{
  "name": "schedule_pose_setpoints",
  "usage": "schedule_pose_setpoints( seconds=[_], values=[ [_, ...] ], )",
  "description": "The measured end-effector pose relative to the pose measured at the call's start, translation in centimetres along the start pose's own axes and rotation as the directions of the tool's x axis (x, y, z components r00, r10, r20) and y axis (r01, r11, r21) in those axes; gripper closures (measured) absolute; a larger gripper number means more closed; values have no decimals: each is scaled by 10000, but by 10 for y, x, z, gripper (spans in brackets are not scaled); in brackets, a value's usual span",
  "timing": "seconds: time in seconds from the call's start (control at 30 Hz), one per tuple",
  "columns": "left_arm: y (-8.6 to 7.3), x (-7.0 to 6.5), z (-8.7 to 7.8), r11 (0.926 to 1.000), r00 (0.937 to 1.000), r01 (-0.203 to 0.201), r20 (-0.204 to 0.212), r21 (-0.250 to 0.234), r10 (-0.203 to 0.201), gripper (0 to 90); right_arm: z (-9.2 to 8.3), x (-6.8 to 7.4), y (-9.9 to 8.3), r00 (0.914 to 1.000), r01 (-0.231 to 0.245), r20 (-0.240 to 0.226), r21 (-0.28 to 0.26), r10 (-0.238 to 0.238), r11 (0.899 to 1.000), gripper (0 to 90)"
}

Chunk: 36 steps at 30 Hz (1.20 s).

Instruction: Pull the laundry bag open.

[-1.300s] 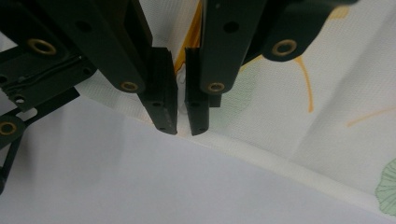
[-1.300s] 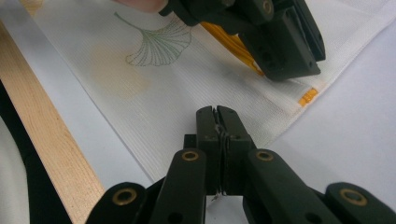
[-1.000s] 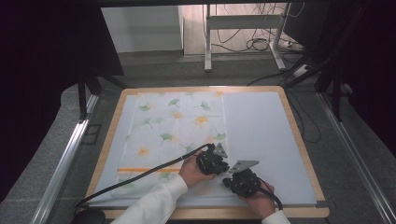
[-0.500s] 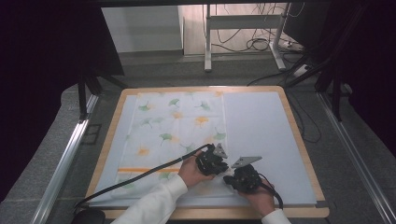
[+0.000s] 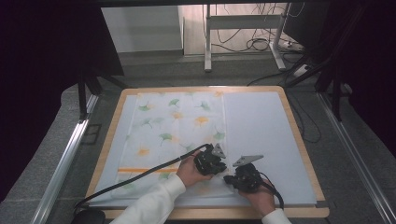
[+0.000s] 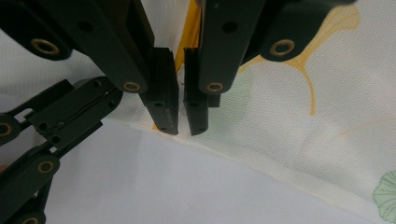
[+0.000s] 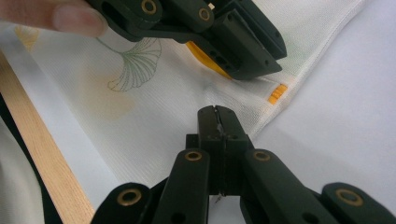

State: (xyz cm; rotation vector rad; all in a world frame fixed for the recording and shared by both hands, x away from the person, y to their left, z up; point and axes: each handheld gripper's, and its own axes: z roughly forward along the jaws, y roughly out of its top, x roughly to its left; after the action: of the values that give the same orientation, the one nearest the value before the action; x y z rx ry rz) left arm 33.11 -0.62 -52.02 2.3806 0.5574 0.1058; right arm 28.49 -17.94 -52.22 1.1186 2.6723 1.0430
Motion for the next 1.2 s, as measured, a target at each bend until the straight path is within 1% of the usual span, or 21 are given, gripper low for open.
schedule_pose_setpoints(
  seconds=[0.03, 0.13, 0.17, 0.23, 0.33, 0.37, 0.43, 0.47, 0.53, 0.57, 0.63, 0.67, 0.73, 0.77, 0.83, 1.0, 1.13, 1.2],
  values=[
    [0, 0, 0, 10000, 10000, -11, 4, -1, 11, 852, 0, -1, 0, 10000, -45, -2, -13, 45, 10000, 894],
    [0, 0, 0, 10000, 10000, -86, -7, 0, 86, 852, 0, -5, 3, 9993, -263, 257, -113, 266, 9996, 893],
    [0, 0, 0, 10000, 10000, -75, -19, -23, 75, 852, 0, -7, 3, 9988, -438, 229, -162, 441, 9989, 894],
    [-1, -1, 0, 10000, 10000, -58, -62, -68, 58, 852, 1, -9, 5, 9979, -587, 271, -202, 592, 9981, 894],
    [-1, -1, 0, 9999, 9999, -52, -90, -103, 52, 852, 2, -10, 8, 9968, -700, 374, -113, 704, 9975, 895],
    [-2, -1, -1, 9999, 9998, -127, -165, -58, 126, 852, 3, -11, 9, 9961, -799, 373, -88, 802, 9968, 895],
    [-3, -1, -1, 9999, 9998, -102, -183, -123, 99, 852, 3, -14, 8, 9937, -1105, 166, -92, 1106, 9938, 896],
    [-3, 0, -3, 9997, 9995, -241, -208, 52, 242, 853, 3, -15, 8, 9922, -1240, 92, -71, 1240, 9923, 896],
    [-4, 0, -2, 9998, 9996, -192, -213, -15, 192, 853, 3, -18, 7, 9913, -1311, -92, -76, 1310, 9913, 897],
    [-5, 0, -3, 9996, 9992, -291, -281, 22, 291, 853, 3, -19, 7, 9903, -1382, -160, -75, 1381, 9904, 897],
    [-6, 0, -5, 9993, 9988, -340, -336, 140, 345, 856, 3, -20, 7, 9888, -1478, -243, -100, 1475, 9890, 897],
    [-6, 0, -5, 9990, 9987, -392, -330, 216, 399, 861, 3, -20, 7, 9885, -1489, -261, -106, 1486, 9888, 897],
    [-8, 0, -6, 9993, 9990, -330, -299, 175, 335, 880, 3, -20, 7, 9883, -1505, -265, -116, 1502, 9885, 897],
    [-10, 2, -6, 9997, 9995, -208, -218, 88, 210, 883, 3, -20, 7, 9891, -1454, -253, -126, 1450, 9893, 897],
    [-10, 2, -6, 9999, 9998, -123, -173, 76, 124, 885, 2, -20, 7, 9898, -1407, -245, -120, 1404, 9900, 897],
    [-10, 3, -7, 9998, 9998, -168, -76, 137, 169, 895, 2, -20, 7, 9901, -1381, -260, -125, 1378, 9903, 897],
    [-11, 3, -8, 9998, 10000, -94, -4, 150, 94, 898, 2, -20, 7, 9902, -1374, -271, -125, 1370, 9904, 897],
    [-11, 5, -7, 10000, 10000, 7, 63, 93, -7, 899, 2, -20, 7, 9903, -1367, -261, -134, 1363, 9905, 897]
  ],
)
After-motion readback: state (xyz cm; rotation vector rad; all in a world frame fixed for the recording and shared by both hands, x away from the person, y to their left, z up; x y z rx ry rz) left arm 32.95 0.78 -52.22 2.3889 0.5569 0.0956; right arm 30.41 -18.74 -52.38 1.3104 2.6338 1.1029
